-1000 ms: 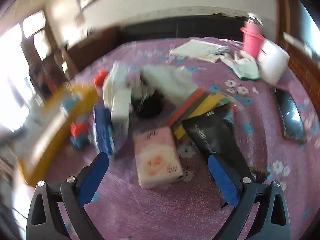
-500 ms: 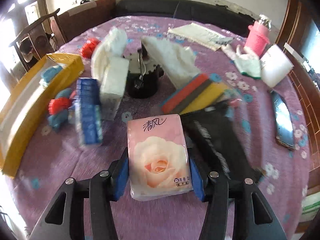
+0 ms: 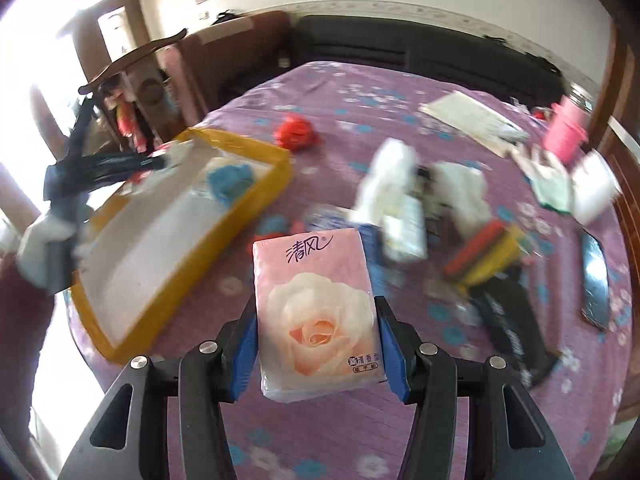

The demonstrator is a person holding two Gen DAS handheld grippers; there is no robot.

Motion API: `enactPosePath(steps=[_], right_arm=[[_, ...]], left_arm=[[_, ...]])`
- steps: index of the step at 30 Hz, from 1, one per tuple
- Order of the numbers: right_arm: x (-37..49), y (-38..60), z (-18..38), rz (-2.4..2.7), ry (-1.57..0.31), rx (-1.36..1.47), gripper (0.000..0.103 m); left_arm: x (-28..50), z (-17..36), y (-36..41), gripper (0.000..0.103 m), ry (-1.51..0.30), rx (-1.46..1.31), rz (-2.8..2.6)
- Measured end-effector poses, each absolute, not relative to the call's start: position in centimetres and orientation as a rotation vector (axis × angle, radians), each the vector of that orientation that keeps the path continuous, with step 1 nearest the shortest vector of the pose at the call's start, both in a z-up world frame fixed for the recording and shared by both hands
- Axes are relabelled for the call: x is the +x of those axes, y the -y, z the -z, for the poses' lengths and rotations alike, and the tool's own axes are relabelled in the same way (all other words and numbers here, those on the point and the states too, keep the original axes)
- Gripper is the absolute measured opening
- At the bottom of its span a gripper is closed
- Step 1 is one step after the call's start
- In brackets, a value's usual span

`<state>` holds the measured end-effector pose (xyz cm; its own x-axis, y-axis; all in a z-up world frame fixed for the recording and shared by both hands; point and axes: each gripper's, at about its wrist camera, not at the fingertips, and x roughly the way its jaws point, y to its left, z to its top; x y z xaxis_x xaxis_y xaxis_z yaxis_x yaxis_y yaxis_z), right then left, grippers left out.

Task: Organize soft objects
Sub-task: 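Place the wet-wipe pack and pink tissue pack into the box lid with both grippers, then grasp the blue tissue pack with the left gripper while the right grasps the black snack bag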

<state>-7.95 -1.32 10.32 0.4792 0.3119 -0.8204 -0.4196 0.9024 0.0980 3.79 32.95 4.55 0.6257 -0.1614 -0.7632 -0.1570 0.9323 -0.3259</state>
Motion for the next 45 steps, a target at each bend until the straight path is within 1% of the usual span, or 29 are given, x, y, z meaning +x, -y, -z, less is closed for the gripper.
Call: enactPosePath(steps=[1, 5, 10, 13, 16, 20, 23, 24, 25, 26, 27, 31, 33, 36, 40, 45], right_arm=[[-7.7, 0.1, -10.3, -0.46, -0.979, -0.127, 0.058], [-6.6, -4.6, -10.1, -0.531, -1.001, -0.141, 0.058], [-4.4, -10.6, -8.4, -0.637, -1.063, -0.136, 0.058], [-3.0, -14.2, -6.7, -0.661, -1.114, -0.148, 0.058], [-1.4, -17.3, -5.1, -0.626, -1.14, -0.203, 0.058], [1.2, -20.4, -3.4, -0.615, -1.191, -0.187, 0.059], [3.0, -21.7, -2.6, -0.643, -1.221, -0.103, 0.063], [3.2, -21.9, -2.6, -0.647, -1.214, -0.092, 0.07], [3.3, -21.9, -2.8, -0.646, -1.21, -0.08, 0.073], [3.3, -21.6, -3.0, -0.654, -1.209, -0.062, 0.076], [2.9, -21.1, -3.5, -0.688, -1.208, -0.027, 0.077], [0.9, -18.2, -6.3, -0.699, -1.134, -0.023, 0.077], [-0.7, -15.2, -8.0, -0.68, -1.08, -0.026, 0.081], [-2.2, -9.4, -9.6, -0.606, -1.016, 0.001, 0.083], [-4.0, -1.9, -10.2, -0.476, -0.969, 0.047, 0.083], [-6.1, 7.7, -9.1, -0.295, -0.941, 0.125, 0.083]], left_arm=[[4.2, -4.3, -33.2, 0.06, -0.902, -0.411, 0.0], [3.5, -4.5, -34.1, 0.068, -0.889, -0.482, 0.034], [-2.1, -6.8, -35.2, 0.07, -0.814, -0.503, 0.05], [-6.8, -8.1, -36.3, 0.074, -0.754, -0.515, 0.049], [-10.7, -9.0, -37.0, 0.076, -0.701, -0.495, 0.026], [-14.3, -9.6, -38.1, 0.078, -0.643, -0.483, -0.025], [-15.3, -9.8, -38.5, 0.078, -0.614, -0.493, -0.04], [-15.5, -9.9, -38.5, 0.079, -0.609, -0.492, -0.044], [-15.5, -9.9, -38.5, 0.079, -0.605, -0.491, -0.045], [-15.7, -9.8, -38.5, 0.079, -0.604, -0.492, -0.044], [-15.9, -9.8, -38.6, 0.079, -0.605, -0.492, -0.043], [-15.6, -9.5, -37.4, 0.079, -0.62, -0.461, -0.041], [-15.1, -9.5, -36.2, 0.079, -0.633, -0.443, -0.02], [-13.8, -9.4, -32.7, 0.08, -0.662, -0.372, 0.028], [-12.3, -9.3, -28.4, 0.08, -0.705, -0.328, 0.092], [-12.2, -10.4, -22.3, 0.08, -0.705, -0.258, 0.19]])
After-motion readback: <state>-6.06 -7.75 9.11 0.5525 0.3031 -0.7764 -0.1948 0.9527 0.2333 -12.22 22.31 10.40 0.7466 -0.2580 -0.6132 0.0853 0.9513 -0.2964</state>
